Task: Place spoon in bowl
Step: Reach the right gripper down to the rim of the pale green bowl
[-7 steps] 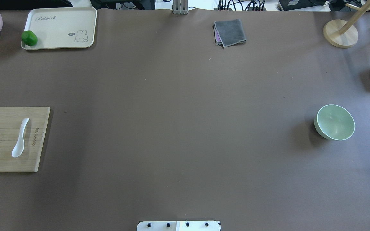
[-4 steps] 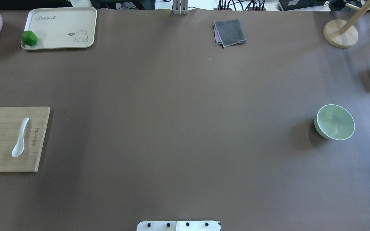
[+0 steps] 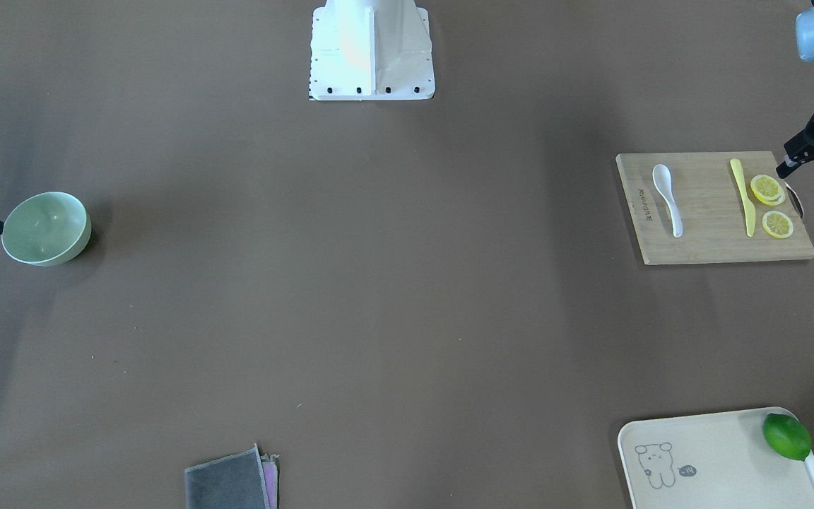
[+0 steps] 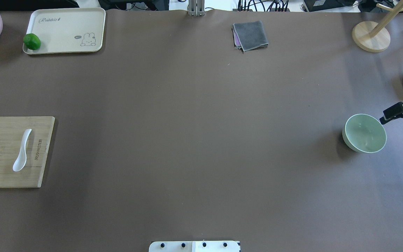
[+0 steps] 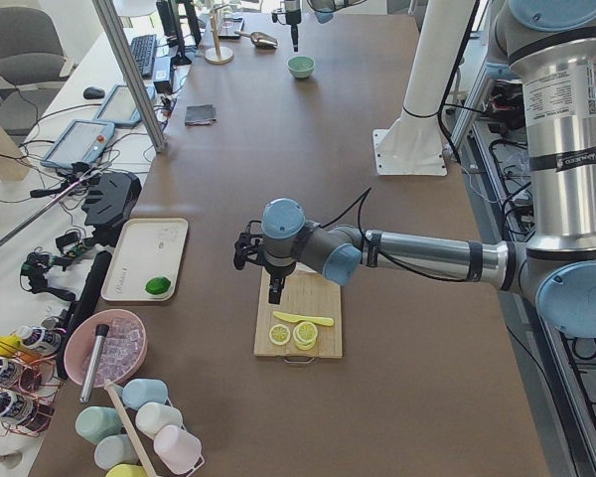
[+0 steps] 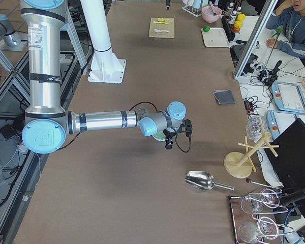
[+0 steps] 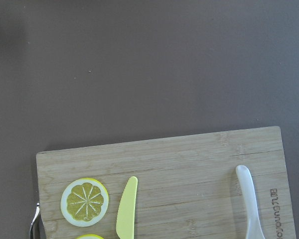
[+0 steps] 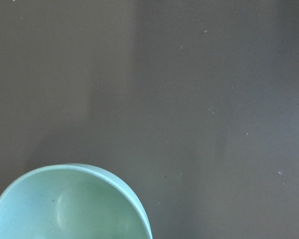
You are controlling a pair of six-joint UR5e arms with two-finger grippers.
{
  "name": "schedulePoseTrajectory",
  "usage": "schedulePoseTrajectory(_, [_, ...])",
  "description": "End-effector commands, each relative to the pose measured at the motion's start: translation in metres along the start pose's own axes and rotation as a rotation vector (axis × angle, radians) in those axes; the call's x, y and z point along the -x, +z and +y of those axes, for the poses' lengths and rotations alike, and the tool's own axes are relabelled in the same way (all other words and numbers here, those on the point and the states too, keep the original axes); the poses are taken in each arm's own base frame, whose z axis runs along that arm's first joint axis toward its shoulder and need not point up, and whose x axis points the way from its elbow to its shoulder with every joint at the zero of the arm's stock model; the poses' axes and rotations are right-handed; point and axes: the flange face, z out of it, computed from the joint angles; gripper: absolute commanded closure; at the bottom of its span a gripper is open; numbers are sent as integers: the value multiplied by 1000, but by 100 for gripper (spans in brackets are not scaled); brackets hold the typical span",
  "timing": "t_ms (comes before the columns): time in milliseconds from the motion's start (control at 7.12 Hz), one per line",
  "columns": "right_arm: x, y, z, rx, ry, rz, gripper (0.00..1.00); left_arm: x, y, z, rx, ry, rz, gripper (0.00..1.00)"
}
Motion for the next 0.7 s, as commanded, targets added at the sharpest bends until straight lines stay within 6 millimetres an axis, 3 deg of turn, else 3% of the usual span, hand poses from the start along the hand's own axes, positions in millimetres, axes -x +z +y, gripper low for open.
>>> schedulePoseTrajectory(0, [8, 23, 3, 38, -22, 10, 8, -2, -2, -1, -7, 3, -1, 2])
schedulePoseTrajectory(140, [3, 38, 4, 29, -49, -1, 10, -3, -4, -2, -10, -20, 1, 2])
schedulePoseTrajectory(281, [0, 42, 4, 7, -28, -22, 35, -4, -5, -1, -18, -24, 5, 2])
schedulePoseTrajectory(421, [7, 39, 4, 0, 8, -32, 99, -3, -4, 1, -20, -21, 6, 2])
schedulePoseTrajectory(561, [12, 44, 6, 10, -2, -33, 100, -2, -4, 4, -19, -24, 5, 2])
